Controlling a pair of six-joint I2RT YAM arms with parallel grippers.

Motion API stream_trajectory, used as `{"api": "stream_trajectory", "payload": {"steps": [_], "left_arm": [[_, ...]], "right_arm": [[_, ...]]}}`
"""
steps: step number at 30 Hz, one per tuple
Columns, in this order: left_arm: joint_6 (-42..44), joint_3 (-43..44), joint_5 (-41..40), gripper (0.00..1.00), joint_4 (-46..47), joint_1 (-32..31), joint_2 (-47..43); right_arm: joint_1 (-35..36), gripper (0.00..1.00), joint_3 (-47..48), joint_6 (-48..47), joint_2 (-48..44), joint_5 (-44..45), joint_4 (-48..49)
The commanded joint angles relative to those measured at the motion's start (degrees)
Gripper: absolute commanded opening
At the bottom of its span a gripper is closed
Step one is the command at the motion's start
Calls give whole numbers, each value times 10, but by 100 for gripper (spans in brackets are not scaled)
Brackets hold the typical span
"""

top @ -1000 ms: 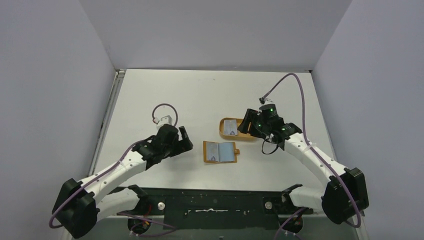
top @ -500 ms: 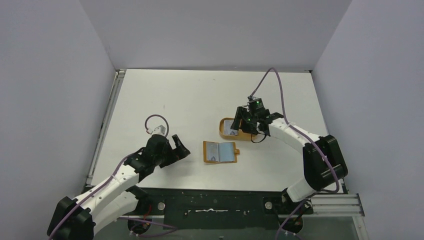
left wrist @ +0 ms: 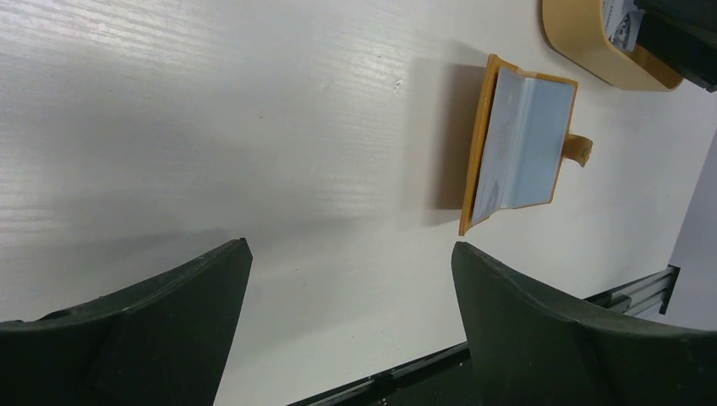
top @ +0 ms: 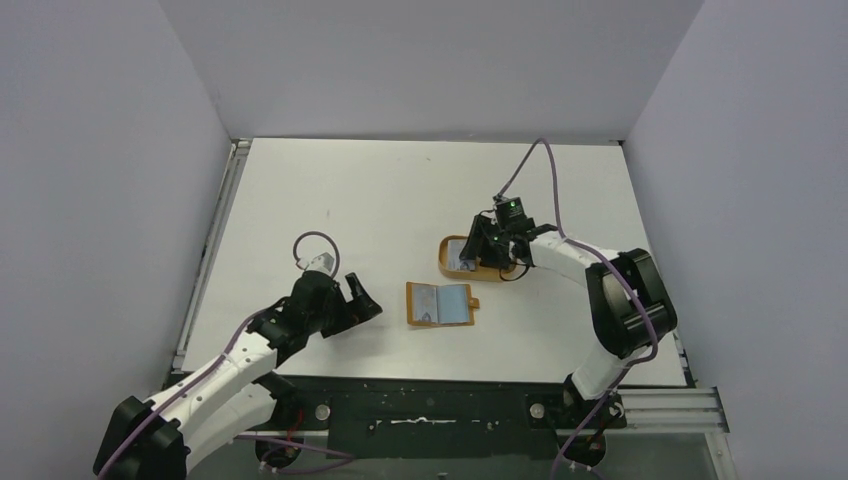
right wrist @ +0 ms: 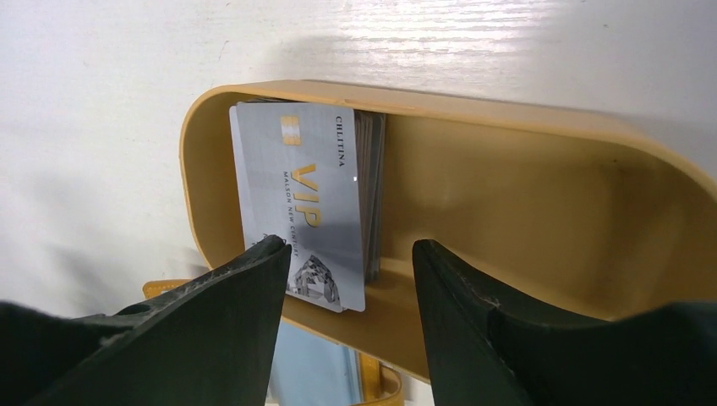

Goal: Put the credit cards into the card holder
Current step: Pick up the credit card from the storage box.

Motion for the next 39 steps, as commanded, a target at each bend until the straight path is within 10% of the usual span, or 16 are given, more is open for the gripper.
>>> {"api": "stream_trajectory", "payload": {"steps": [1,39], "left_arm": [[8,6,11,87,33,2,4],[-1,5,9,75,41,1,36]], "right_arm": [[-4,56,8,22,5,-20,64],[-48,14,-74,36,-49,-31,90]]}}
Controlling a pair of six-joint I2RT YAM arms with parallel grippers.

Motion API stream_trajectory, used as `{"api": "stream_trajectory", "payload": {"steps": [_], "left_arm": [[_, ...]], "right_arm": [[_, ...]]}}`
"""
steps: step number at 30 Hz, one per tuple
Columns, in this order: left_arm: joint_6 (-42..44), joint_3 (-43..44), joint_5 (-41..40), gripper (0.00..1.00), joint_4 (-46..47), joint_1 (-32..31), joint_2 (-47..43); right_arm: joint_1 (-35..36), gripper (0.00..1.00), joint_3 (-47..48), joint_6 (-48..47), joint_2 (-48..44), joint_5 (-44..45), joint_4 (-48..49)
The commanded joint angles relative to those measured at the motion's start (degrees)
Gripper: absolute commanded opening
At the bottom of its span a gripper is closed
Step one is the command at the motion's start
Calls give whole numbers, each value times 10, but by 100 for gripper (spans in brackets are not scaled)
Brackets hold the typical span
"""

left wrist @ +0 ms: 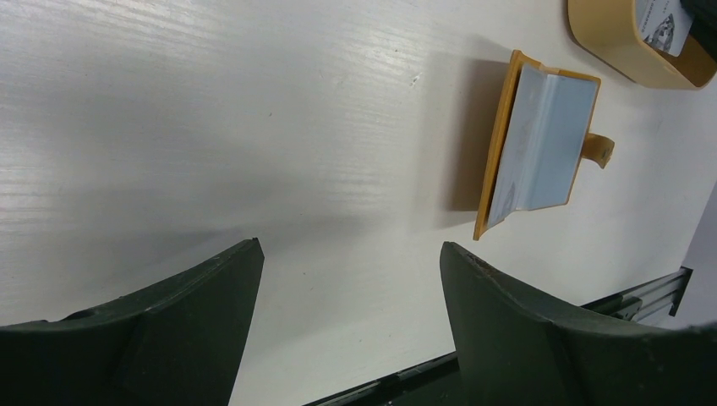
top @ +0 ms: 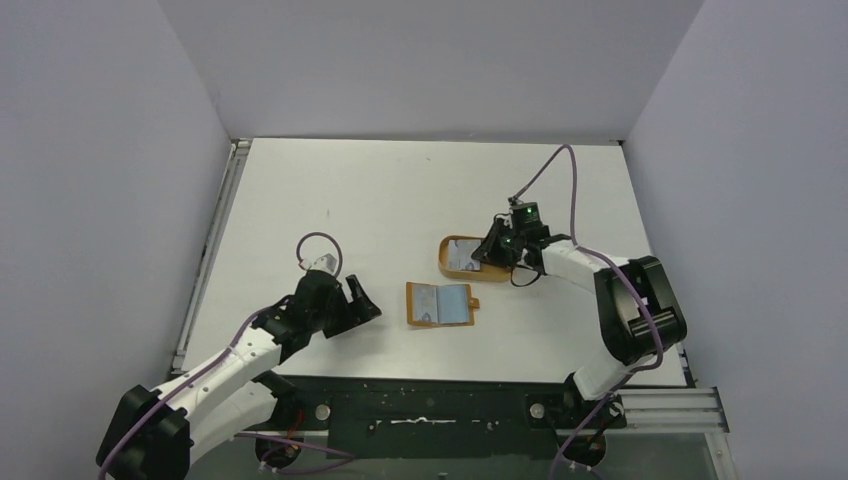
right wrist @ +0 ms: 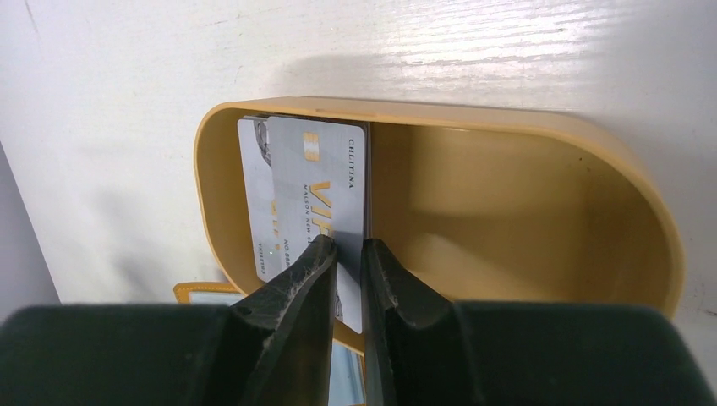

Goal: Put the credit cards into the card holder
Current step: Pick up the credit card from the storage box.

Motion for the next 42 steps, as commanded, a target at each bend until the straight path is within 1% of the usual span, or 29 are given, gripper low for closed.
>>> {"api": "stream_trajectory", "payload": {"steps": [1,6,9,13,15,20,25,30,33,36,38,40,42], "left_arm": [[0,7,4,75,30,1,0],[0,7,4,74,33,1,3],[0,11,5,74,34,1,5],[2,16,2,73,28,1,3],[5,20,0,73,23,1,1],[11,36,-6,73,8,1,-1],[17,59,-14,72,-7,1,-2],[18,72,-12,72,-11,0,-2],[21,75,-12,72,-12,0,-3],[25,78,-12,72,-12,0,-3],[31,82,-8,74,-12,0,-2],[37,87,-1,81,-15,0,2],[40,95,-2,90,-22,-2,8]], "right_arm": [[-8,13,-14,-6,-35,17,1],[-11,6,-19,-5,-53,12,-6],[-13,0,-21,-2,-65,10,-9],[-16,0,-21,20,-96,4,-27],[-18,0,-15,49,-119,3,-50],[-18,0,19,156,-180,6,-150],[-24,0,43,218,-240,-12,-213],[-42,0,34,268,-293,-64,-218],[-43,0,30,282,-313,-88,-218],[-44,0,32,281,-326,-95,-223],[-44,0,44,247,-330,-89,-237],[-38,0,65,176,-326,-85,-253],[-10,0,86,86,-315,-77,-277]]}}
